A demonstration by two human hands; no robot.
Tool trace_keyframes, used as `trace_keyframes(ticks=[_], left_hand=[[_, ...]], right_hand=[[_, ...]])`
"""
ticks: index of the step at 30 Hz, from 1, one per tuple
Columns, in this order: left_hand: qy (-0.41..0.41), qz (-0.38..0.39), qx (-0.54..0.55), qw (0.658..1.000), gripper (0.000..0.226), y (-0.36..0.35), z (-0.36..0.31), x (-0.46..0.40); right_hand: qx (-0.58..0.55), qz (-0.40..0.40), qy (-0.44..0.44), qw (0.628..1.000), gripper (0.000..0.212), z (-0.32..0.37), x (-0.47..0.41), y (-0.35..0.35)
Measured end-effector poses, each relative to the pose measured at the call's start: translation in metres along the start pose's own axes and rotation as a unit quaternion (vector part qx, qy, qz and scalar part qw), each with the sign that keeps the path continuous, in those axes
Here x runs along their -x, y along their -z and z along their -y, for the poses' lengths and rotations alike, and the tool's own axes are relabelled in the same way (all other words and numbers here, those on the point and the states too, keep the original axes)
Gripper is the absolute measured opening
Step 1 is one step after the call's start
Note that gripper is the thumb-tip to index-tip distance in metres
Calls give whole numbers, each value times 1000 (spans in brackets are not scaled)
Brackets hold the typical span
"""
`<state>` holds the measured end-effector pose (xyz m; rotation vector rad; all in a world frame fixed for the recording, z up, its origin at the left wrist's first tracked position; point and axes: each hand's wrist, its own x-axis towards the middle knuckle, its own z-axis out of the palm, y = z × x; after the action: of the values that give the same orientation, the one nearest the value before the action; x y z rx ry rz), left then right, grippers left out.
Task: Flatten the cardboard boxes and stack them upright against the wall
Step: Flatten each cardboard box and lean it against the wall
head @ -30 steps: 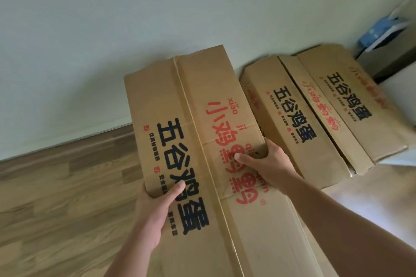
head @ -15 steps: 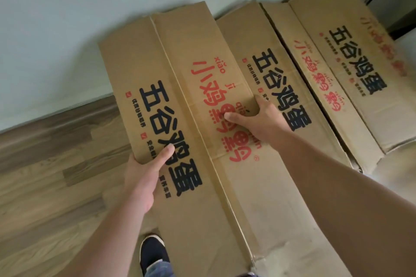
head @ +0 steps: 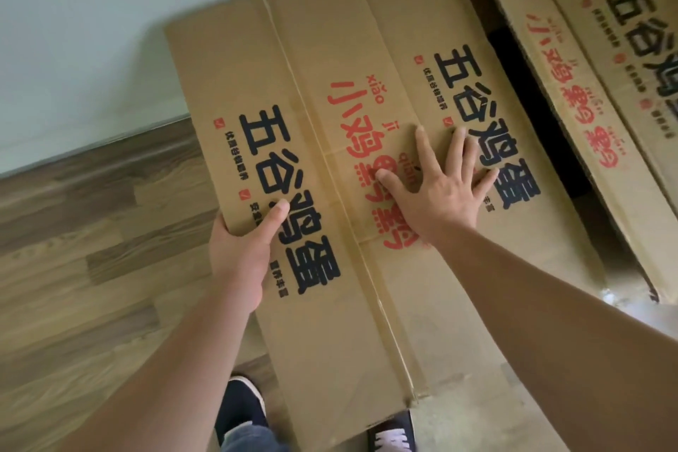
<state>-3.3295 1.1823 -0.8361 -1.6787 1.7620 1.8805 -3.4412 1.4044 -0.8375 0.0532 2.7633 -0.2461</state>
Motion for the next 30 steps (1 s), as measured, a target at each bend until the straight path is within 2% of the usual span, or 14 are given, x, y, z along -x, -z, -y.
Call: trace_keyframes(ticks=[5,9,12,15,19,25,30], left_hand=[[-4,-1,-47,999,73,3,-7,6],[-31,16,-93,995,108,16,-29,31],[-56,40,-112,991,89,34,-52,60],[-69,9,-125,990,99,66,-80,93],[-81,-43,-83,992,87,130,-104,129],[-76,-135,15,988,80,269,-97,185],[-64,-205,74,974,73,392,-66,223]], right_hand=[[8,53,-10,999,99,2,-3,11],[0,107,-13,994,91,17,1,47],[-18,121,8,993,90,35,14,77],[-43,127,45,990,93,66,36,110],[-108,140,122,977,92,132,84,147],[-93,187,261,942,91,260,198,185],[-84,225,320,916,86,342,306,172]])
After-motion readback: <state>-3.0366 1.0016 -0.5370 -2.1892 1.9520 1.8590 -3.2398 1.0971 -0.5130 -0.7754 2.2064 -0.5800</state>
